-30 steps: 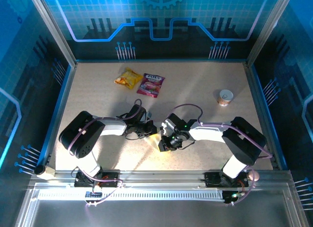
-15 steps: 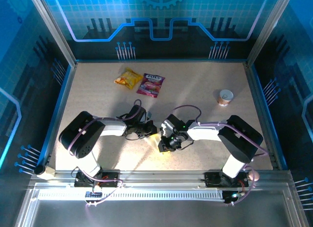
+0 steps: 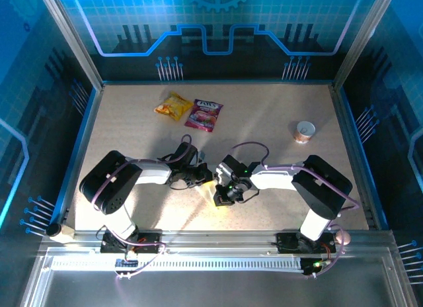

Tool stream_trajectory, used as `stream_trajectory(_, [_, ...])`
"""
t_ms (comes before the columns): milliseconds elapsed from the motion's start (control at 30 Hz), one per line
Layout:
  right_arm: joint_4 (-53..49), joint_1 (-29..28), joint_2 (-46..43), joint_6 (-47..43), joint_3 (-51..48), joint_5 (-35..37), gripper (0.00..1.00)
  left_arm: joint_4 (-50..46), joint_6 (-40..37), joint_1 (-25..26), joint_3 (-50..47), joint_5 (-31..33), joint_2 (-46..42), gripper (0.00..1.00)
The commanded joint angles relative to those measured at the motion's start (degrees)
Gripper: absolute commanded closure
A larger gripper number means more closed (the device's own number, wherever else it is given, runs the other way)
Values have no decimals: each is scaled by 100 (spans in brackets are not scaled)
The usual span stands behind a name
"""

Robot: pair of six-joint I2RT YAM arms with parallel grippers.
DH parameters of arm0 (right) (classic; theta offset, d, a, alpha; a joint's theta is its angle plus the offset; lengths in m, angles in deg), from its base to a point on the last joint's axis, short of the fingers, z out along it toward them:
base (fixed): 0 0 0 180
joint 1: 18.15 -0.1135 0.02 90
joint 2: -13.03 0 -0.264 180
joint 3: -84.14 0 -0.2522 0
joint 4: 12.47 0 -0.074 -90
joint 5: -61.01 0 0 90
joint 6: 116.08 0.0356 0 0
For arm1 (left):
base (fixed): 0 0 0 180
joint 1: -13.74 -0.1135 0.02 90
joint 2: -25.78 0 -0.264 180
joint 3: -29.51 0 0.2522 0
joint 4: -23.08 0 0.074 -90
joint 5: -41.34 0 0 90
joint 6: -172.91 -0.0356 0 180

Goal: Fold a paper plane with a square sheet of paper (fold left side to right side)

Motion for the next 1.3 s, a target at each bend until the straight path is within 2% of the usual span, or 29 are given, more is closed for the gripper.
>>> stream_trajectory(0, [-24,10,-115,-73,-185,-21,99,-530,-41,61,-182,361,56,100])
stream_trajectory(233, [173,304,-335,-349,-427,-458,100,-543,-45,60,-177,351,54,100])
stream_trajectory(467, [223,368,-549,-342,-469,-646,88,-549,-40,69,-136,351,68,100])
stream_trajectory(567, [21,399,-745,-383,-442,-597,80,-594,-65,62,-99,356,65,100])
stream_trajectory(667, [-304,458,-935,-469,-400,-484,76,-626,-77,60,-73,352,72,100])
stream_trajectory(733, [-496,485,-978,-531,-357,-437,77,-631,-80,63,-57,353,89,100])
stream_trajectory(833, [-603,482,-969,-569,-300,-427,82,-630,-84,62,-46,353,108,100])
stream_trajectory(1000, [-9,318,-802,-388,-285,-652,98,-616,-73,62,-54,360,108,100])
stream_trajectory(1267, [549,190,-193,-193,-247,-738,100,-614,-80,71,-62,352,116,100])
